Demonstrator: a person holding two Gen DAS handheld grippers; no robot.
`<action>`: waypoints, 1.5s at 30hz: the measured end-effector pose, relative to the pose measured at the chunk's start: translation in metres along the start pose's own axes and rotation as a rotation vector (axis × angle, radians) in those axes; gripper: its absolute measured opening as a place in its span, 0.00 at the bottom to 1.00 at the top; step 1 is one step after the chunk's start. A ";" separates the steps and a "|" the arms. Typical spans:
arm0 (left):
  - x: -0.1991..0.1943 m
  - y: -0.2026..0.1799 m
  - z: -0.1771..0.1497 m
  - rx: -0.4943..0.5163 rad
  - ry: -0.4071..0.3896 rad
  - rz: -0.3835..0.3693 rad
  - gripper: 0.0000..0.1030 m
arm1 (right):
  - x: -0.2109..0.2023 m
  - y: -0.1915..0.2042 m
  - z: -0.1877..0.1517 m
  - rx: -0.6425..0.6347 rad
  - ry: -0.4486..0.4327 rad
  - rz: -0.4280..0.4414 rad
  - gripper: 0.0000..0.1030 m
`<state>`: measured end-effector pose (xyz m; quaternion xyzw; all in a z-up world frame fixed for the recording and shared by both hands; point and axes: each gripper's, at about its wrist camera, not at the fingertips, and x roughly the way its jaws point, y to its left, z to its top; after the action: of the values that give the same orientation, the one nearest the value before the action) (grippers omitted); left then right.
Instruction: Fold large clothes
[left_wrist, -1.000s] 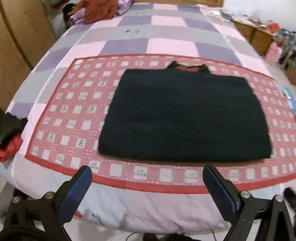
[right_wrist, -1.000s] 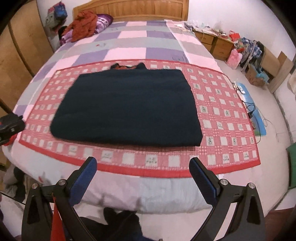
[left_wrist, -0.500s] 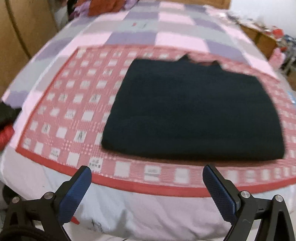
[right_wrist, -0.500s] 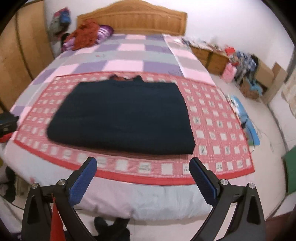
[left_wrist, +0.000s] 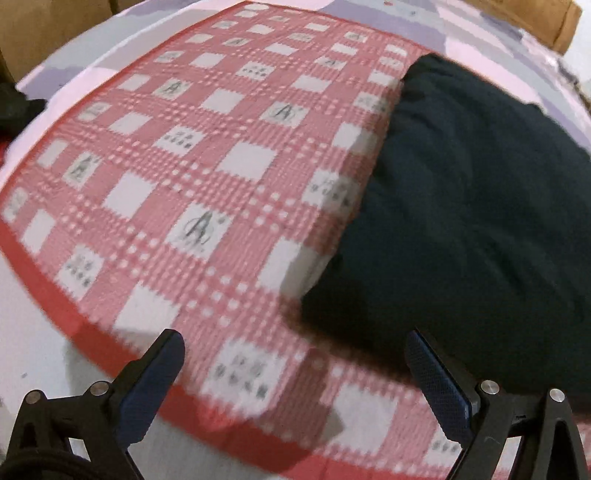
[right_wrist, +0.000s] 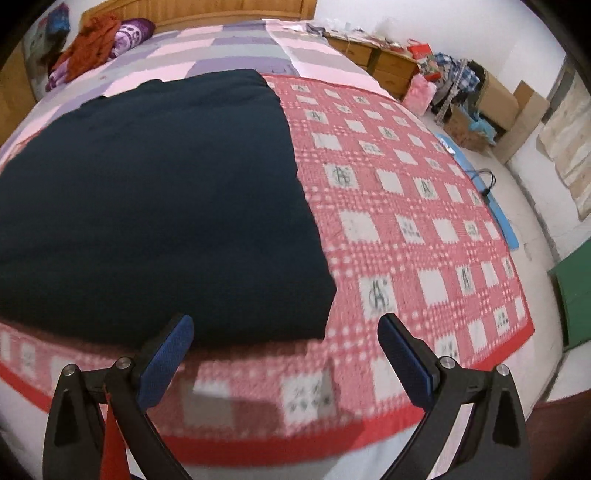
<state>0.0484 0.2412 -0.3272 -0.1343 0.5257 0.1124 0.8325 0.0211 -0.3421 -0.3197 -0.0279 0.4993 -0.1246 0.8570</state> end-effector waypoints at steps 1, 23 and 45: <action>0.001 -0.005 0.004 0.016 -0.007 -0.033 0.96 | 0.002 0.001 0.002 -0.016 -0.008 0.002 0.98; 0.062 -0.082 0.035 0.324 0.096 -0.272 0.27 | 0.049 -0.007 0.031 0.044 0.028 0.302 0.69; -0.056 -0.032 0.056 0.450 -0.005 -0.344 0.13 | -0.098 0.012 0.028 0.007 -0.150 0.364 0.15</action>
<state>0.0823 0.2278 -0.2504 -0.0330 0.5047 -0.1495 0.8496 0.0011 -0.3087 -0.2245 0.0567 0.4305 0.0333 0.9002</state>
